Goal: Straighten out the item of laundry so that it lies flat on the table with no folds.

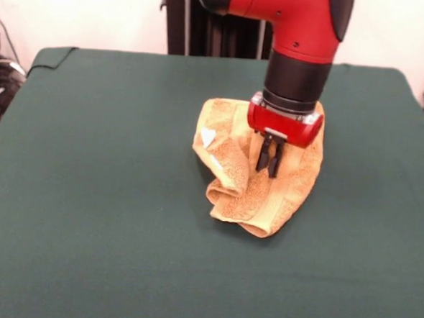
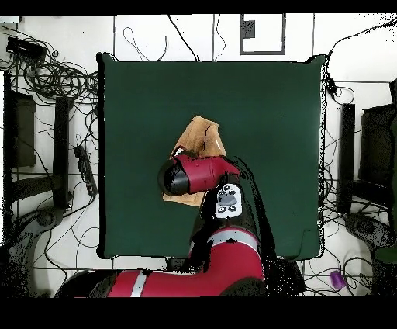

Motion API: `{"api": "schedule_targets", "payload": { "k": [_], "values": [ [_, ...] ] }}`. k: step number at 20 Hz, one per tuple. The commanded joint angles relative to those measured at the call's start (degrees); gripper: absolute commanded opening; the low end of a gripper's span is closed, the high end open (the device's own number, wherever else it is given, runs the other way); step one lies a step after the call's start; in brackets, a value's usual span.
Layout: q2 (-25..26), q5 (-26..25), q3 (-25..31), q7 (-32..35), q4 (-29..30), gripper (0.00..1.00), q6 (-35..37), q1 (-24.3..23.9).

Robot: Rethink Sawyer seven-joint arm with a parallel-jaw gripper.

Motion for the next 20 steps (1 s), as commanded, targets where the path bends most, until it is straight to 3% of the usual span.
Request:
{"api": "schedule_targets", "payload": {
  "k": [1,20],
  "values": [
    [3.35,7.22,2.01,10.30,-1.66,0.00,8.86,5.04],
    [8.71,21.35,-3.62,12.78,-12.06,0.00,14.46,12.14]
  ]
}}
